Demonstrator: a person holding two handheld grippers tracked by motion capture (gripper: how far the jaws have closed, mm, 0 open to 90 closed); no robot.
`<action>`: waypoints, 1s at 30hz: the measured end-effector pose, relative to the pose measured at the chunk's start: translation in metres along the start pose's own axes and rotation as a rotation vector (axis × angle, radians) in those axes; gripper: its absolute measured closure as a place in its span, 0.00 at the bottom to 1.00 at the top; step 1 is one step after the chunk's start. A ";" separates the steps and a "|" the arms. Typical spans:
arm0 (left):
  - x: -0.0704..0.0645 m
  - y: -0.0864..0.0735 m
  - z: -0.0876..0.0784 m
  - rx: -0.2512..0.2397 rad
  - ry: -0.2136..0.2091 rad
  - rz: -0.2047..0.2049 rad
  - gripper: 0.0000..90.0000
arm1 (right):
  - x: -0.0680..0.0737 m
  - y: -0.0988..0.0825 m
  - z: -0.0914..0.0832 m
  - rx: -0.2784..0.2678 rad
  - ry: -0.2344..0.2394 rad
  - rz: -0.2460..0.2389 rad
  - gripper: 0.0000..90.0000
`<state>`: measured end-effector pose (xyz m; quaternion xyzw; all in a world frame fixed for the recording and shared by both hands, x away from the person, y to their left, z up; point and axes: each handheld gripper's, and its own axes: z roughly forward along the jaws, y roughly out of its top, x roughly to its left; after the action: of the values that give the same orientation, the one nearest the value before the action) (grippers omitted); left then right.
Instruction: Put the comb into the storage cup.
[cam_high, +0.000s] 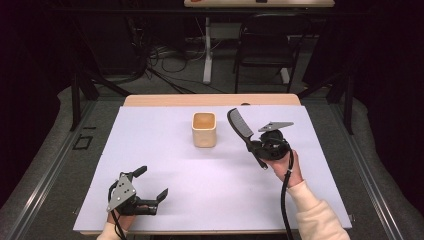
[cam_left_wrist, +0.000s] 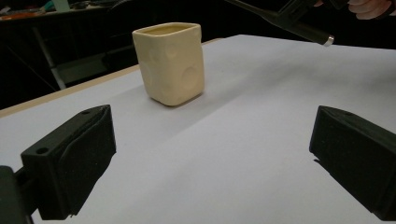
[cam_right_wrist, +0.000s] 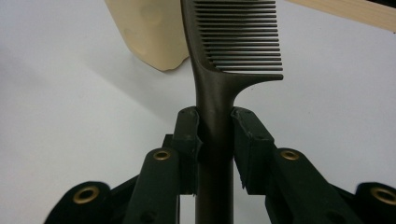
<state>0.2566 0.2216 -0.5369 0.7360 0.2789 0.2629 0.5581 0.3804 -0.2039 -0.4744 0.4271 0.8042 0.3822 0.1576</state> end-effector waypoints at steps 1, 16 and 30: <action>0.000 0.000 0.000 0.001 -0.001 0.002 0.00 | -0.001 0.000 0.000 -0.005 0.004 -0.002 0.80; 0.001 0.000 0.001 0.001 0.002 -0.001 0.00 | -0.001 0.010 -0.001 -0.033 0.012 -0.012 0.80; 0.001 0.000 0.001 -0.002 0.003 -0.002 0.00 | 0.002 0.025 0.001 -0.057 0.021 -0.026 0.80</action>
<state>0.2583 0.2213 -0.5372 0.7347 0.2803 0.2638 0.5586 0.3944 -0.1934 -0.4566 0.4079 0.8000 0.4073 0.1663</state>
